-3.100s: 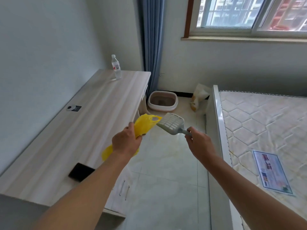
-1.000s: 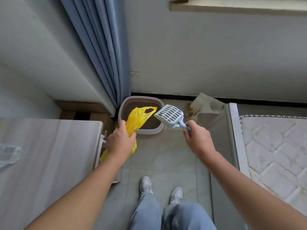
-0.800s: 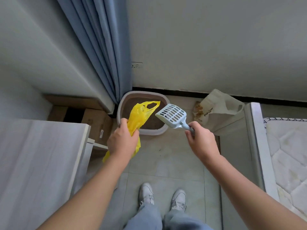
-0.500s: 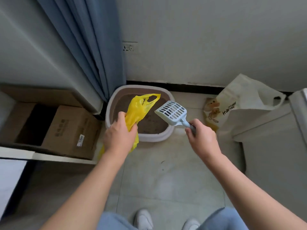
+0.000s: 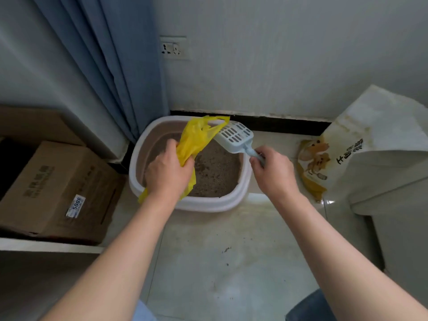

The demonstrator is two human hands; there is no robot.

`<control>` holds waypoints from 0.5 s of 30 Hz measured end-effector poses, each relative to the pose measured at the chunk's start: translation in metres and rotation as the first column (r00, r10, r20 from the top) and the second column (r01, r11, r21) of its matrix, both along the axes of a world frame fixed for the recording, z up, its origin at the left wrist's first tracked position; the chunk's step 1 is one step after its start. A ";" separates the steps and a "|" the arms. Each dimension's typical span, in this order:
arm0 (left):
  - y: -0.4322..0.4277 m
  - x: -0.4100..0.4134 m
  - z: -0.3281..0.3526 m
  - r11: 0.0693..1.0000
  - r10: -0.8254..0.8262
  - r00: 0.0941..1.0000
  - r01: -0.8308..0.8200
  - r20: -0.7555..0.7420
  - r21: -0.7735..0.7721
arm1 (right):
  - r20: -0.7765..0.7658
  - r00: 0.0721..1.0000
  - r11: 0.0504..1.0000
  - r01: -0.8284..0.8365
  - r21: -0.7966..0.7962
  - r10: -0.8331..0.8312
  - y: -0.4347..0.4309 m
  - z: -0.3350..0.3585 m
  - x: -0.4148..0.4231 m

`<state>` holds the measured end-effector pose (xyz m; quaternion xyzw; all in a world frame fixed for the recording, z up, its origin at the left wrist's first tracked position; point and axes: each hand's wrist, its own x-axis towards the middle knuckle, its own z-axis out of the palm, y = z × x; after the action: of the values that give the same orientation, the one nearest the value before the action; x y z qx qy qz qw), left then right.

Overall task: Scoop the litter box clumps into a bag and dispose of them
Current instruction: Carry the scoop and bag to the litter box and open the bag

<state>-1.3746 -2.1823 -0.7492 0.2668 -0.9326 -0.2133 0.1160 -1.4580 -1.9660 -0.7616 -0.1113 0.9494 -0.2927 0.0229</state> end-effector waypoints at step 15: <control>0.001 -0.019 0.014 0.996 -0.084 0.995 0.084 -0.046 0.008 | -0.010 0.999 0.999 -0.033 -0.010 0.033 -0.003 -0.013 -0.007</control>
<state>-1.3939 -2.1816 -0.7350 0.2230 -0.9391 -0.2286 0.1269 -1.4650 -1.9686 -0.7743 -0.1285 0.9461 -0.2964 0.0228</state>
